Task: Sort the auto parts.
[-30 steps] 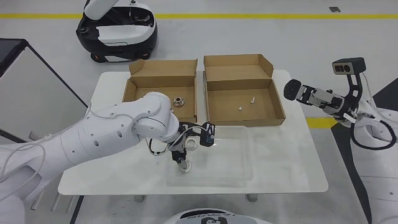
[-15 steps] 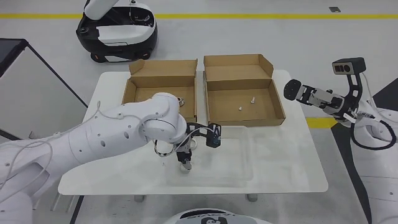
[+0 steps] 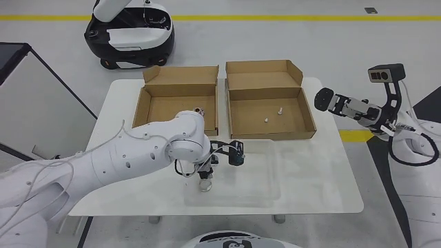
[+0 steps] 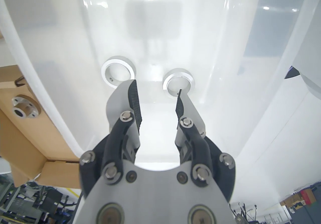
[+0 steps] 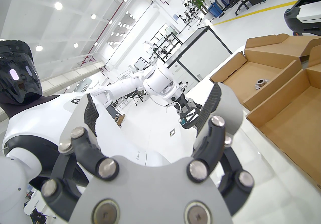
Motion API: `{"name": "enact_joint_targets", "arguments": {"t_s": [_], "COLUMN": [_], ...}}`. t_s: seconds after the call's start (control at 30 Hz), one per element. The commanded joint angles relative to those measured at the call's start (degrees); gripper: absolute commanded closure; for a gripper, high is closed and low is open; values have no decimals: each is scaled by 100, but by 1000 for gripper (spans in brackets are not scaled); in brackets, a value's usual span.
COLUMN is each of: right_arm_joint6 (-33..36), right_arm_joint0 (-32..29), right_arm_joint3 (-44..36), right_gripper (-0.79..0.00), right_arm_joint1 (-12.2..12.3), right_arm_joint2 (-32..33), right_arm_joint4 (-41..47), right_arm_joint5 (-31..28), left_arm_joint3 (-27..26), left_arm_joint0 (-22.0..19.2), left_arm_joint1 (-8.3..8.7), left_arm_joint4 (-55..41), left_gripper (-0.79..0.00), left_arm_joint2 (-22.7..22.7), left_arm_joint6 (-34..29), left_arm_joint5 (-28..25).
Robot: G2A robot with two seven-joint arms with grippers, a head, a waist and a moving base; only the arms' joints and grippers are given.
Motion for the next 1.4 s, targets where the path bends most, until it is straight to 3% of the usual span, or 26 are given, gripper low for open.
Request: {"name": "enact_joint_targets", "arguments": {"t_s": [0.0, 0.57, 1.37], "right_arm_joint6": [0, 0, 0], "right_arm_joint0": [0, 0, 0], "right_arm_joint3": [0, 0, 0], "right_gripper": [-785, -785, -785], "right_arm_joint1": [0, 0, 0], "right_arm_joint2": [0, 0, 0], "right_arm_joint4": [0, 0, 0], "right_arm_joint5": [0, 0, 0], "left_arm_joint3": [2, 268, 489], "left_arm_joint0": [71, 461, 639], "left_arm_joint1": [1, -89, -254], "left_arm_joint4": [41, 517, 741], "left_gripper": [-366, -357, -311], "left_arm_joint2": [0, 0, 0], "left_arm_joint6": [-31, -79, -105], "left_arm_joint5": [31, 78, 105]}}
